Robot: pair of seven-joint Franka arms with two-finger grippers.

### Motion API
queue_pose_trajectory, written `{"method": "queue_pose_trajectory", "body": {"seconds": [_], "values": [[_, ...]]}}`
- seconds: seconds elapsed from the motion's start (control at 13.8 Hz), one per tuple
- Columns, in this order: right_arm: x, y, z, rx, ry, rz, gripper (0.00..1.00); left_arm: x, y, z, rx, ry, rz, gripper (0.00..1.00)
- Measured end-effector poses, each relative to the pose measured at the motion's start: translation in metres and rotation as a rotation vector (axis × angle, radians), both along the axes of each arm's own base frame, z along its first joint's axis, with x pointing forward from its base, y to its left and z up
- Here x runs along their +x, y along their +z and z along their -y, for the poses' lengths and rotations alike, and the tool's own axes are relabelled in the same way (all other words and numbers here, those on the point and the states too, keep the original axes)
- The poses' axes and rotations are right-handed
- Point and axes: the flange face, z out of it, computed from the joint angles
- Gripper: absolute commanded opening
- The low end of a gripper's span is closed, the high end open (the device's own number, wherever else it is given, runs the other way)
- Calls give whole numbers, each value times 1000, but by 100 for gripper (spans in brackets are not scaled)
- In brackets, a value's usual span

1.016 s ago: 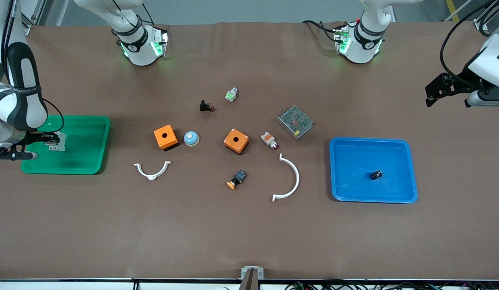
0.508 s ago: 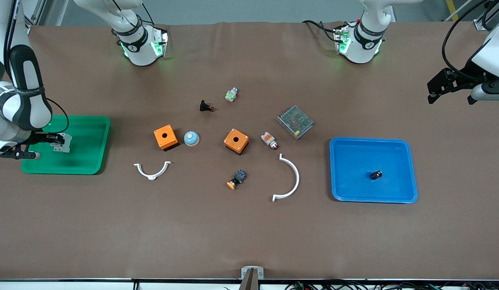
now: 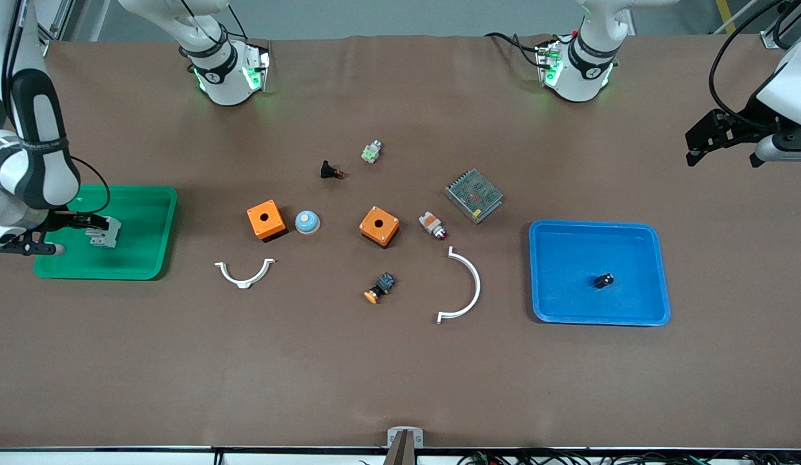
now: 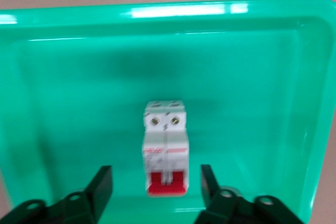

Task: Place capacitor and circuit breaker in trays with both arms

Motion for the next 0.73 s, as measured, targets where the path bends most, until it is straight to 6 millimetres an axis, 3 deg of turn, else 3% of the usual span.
{"method": "queue_pose_trajectory", "body": {"seconds": [0.22, 0.36, 0.51, 0.73], "values": [[7, 84, -19, 71, -6, 30, 100, 0, 0, 1, -10, 0, -1, 100], [2, 139, -44, 106, -37, 58, 100, 0, 0, 1, -11, 1, -1, 100], [-3, 180, -79, 135, -71, 64, 100, 0, 0, 1, -11, 1, -1, 100], [-7, 222, -132, 141, -82, 75, 100, 0, 0, 1, -12, 1, 0, 100]]}}
